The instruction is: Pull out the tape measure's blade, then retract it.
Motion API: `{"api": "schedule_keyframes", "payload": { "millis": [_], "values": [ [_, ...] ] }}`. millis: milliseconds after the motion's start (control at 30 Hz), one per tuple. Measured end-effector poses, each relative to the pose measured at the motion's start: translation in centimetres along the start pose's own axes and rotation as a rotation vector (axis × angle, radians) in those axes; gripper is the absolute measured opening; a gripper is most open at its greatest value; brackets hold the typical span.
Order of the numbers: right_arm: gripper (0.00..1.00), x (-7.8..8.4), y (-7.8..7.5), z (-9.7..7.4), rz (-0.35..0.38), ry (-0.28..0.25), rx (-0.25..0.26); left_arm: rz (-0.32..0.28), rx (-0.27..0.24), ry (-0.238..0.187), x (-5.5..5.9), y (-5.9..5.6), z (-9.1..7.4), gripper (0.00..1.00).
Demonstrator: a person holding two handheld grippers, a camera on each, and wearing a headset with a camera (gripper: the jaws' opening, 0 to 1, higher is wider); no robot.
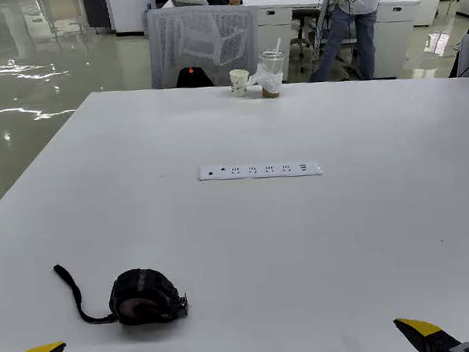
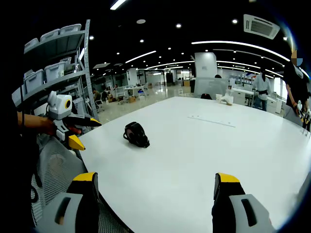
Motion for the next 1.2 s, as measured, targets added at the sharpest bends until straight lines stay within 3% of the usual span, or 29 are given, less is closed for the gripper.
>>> {"api": "schedule_keyframes", "payload": {
  "millis": [100,267,1200],
  "values": [
    [0.99,-0.4,0.14,-0.2,-0.007,-0.039,-0.005,-0.005,-0.002,-0.001,0.01,0.1,-0.11,0.99],
    [0.99,-0.17,0.14,0.01,-0.026,-0.011,0.004,-0.005,-0.004,0.0,0.05,0.08,-0.2,0.99],
    [0.99,-0.14,-0.03,0.29,-0.043,0.015,-0.014,0.016,-0.007,0.001,-0.13,0.55,-0.15,0.99]
  ]
}}
Point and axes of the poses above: the centre of the closed fingertips' face, and the gripper's own axes: z roughly forward along the fingers, y roughly to its left, x roughly out of its underside, the point moved 6 cm from there along -z, roughly backward along the fingers, and after that the axes turned 9 degrees about y, right-handed, at the moved point
